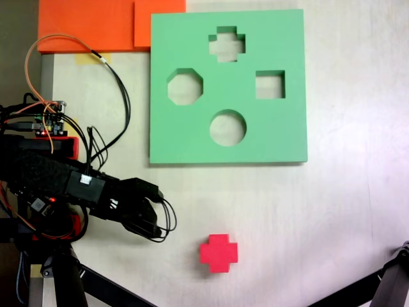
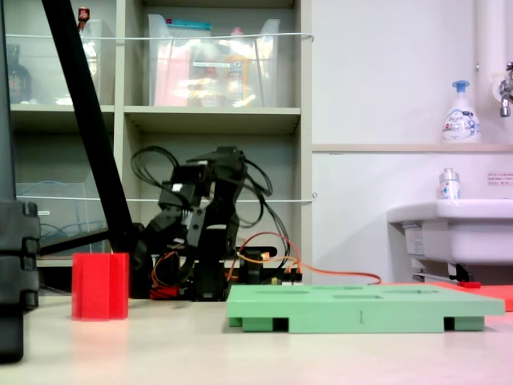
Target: Put the cross columnar block into the corresponding hole
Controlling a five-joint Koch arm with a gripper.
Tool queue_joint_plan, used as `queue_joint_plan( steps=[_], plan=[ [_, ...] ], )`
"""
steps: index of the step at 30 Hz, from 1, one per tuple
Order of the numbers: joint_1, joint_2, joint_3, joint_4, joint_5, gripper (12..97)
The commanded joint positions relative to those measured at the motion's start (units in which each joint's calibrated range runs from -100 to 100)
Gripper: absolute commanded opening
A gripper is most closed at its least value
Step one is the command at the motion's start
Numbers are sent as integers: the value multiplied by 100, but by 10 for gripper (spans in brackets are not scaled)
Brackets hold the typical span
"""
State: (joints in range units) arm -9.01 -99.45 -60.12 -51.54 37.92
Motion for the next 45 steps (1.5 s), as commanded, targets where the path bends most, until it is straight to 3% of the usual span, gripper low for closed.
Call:
queue_joint_plan(
  steps=[1, 5, 7, 12, 15, 20, 33, 45],
  plan=[
    [98, -55, 857, -850, 244, 417],
    [107, 448, 2622, -1793, 269, 397],
    [103, 1077, 3400, -2101, 254, 428],
    [98, 3842, 5832, -3517, 122, 662],
    [54, 5001, 6560, -3594, 117, 736],
    [0, 6691, 7428, -3700, 112, 960],
    [-122, 8926, 7677, -3507, 98, 959],
    [-147, 9680, 7697, -2978, 34, 958]
  ],
)
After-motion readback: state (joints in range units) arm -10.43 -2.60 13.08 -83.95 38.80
